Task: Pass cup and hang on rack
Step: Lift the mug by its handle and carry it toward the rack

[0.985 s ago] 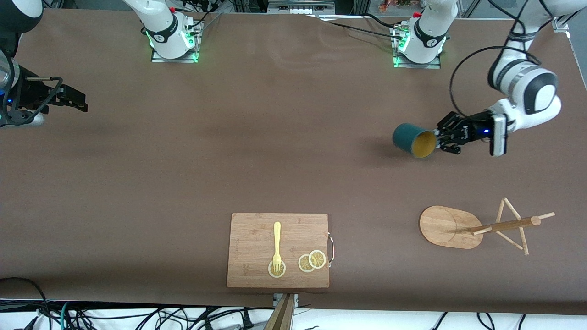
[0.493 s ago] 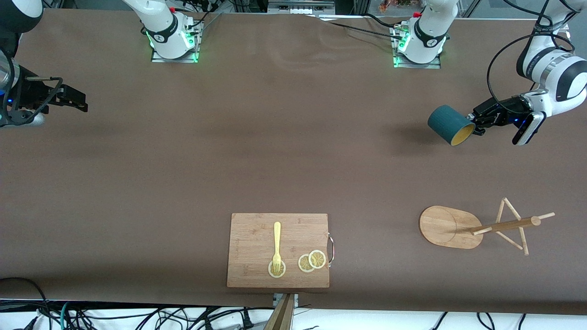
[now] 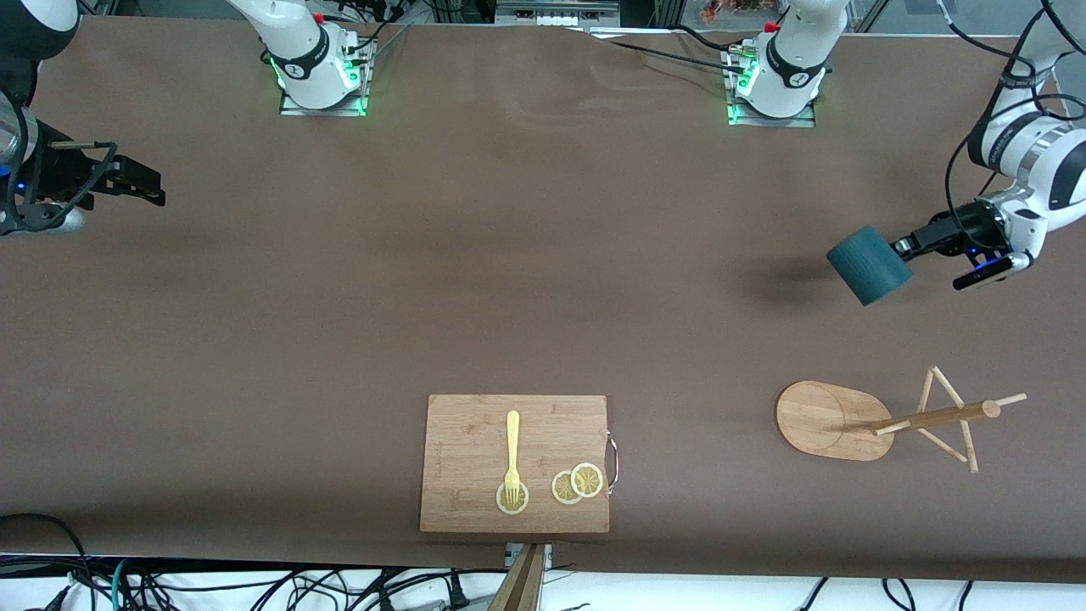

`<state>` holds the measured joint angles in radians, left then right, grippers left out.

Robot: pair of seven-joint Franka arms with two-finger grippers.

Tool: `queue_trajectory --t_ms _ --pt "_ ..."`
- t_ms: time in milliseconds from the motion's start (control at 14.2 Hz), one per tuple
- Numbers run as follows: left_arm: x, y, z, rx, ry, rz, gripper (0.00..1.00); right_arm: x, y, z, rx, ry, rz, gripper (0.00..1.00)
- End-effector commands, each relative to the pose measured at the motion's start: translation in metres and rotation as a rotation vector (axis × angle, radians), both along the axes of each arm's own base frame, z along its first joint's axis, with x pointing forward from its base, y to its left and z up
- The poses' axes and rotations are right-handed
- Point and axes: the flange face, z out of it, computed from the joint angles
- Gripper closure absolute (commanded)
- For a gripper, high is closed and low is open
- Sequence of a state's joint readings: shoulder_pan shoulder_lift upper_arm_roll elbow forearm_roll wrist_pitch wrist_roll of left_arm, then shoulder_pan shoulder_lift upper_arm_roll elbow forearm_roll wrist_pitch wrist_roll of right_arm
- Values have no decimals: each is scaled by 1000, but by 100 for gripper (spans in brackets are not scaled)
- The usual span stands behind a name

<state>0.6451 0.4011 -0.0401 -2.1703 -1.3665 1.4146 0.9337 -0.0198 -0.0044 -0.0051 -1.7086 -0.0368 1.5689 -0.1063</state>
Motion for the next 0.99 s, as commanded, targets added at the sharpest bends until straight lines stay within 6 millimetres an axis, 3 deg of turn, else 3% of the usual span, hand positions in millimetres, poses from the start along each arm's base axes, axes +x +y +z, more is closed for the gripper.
queue_trajectory --t_ms 0,281,563,915 --pt "23 11 -7 -87 57 27 100 -3 0 3 18 4 6 0" --pt "45 27 -9 -167 168 52 100 -3 0 3 18 4 6 0" --pt "63 27 -8 -210 188 79 100 -3 0 3 19 3 8 0" --pt "82 39 -29 -225 194 85 100 -3 0 3 19 3 8 0"
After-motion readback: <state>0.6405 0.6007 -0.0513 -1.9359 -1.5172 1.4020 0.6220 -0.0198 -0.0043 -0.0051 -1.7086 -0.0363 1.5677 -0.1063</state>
